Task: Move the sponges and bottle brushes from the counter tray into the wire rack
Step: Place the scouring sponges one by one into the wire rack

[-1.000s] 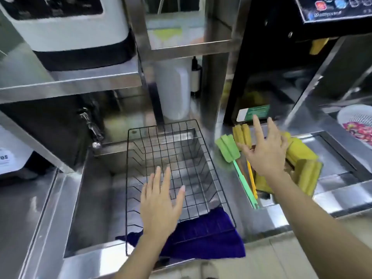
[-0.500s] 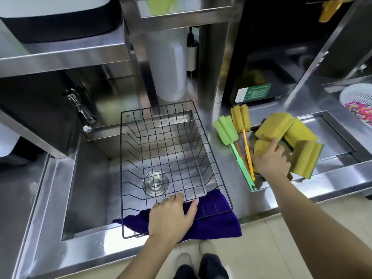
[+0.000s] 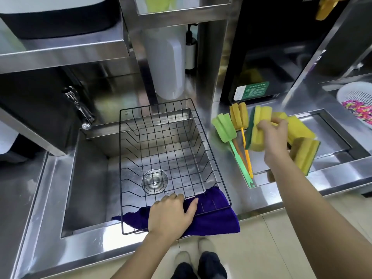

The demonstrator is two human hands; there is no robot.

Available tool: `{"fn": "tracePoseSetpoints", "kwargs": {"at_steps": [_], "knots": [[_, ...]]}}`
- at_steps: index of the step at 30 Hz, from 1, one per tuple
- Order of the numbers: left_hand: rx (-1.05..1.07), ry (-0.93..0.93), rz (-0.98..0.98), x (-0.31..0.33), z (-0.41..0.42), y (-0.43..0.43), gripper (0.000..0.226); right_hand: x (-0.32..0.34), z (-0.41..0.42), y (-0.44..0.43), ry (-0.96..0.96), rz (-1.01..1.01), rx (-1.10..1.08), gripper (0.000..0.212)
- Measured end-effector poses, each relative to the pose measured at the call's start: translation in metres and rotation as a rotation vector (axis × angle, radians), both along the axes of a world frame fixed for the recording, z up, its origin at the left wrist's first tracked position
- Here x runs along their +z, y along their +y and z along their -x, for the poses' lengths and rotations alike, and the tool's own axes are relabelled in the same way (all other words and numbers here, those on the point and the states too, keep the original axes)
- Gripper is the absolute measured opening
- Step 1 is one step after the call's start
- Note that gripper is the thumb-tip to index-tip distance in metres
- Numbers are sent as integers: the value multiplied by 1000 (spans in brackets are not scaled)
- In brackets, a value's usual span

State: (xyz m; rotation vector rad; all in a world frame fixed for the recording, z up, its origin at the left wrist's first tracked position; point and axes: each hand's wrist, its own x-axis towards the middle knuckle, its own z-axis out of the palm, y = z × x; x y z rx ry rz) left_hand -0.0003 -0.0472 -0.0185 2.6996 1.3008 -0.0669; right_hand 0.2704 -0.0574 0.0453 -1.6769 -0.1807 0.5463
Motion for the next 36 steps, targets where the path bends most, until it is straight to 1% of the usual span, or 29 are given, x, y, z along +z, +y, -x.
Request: {"fn": "tracePoseSetpoints", "kwargs": {"at_steps": [2,3,5,6,7,10,11,12,13,15,16,17,20,21,23,26,29,33,36], "knots": [[5,-15,-9,1,1,0,55,8,10,10,319,-245,148,38],[6,-26,-14,1,1,-1,55,9,17,13,463,-330,248,39],[10,-73,-23,1,3,-2,57,7,34,19,627,-414,437,38],[15,-104,-20,1,4,-2,61,4,43,23,678,-430,519,39],[20,-131,-10,1,6,-3,63,0,53,26,724,-432,595,45],[24,-215,-59,-6,15,-4,58,-18,76,39,826,-400,730,78],[28,-229,-83,-8,18,-4,55,-23,84,43,849,-378,762,81],[32,-237,-94,-10,21,-4,54,-28,91,46,861,-345,793,76],[37,-243,-94,-11,23,-4,53,-32,98,49,866,-306,820,63],[47,-248,-82,-12,28,-5,52,-37,109,57,825,-194,854,39],[49,-246,-80,-12,30,-5,51,-39,114,60,769,-130,879,33],[51,-245,-79,-12,31,-5,51,-40,119,64,684,-65,915,31],[49,-253,-95,-12,32,-5,50,-45,132,72,347,146,1077,33],[47,-258,-99,-12,33,-5,50,-46,135,74,263,202,1138,32],[37,-270,-112,-13,34,-5,49,-50,141,77,158,291,1223,31],[2,-282,-138,-15,36,-5,47,-54,146,84,70,388,1307,35],[-6,-285,-163,-17,37,-3,45,-59,149,88,10,433,1368,25],[-11,-316,-208,-18,37,-4,41,-65,156,88,-3,468,1436,28],[-29,-362,-249,-19,37,-6,35,-71,162,86,-7,468,1496,25]]}}
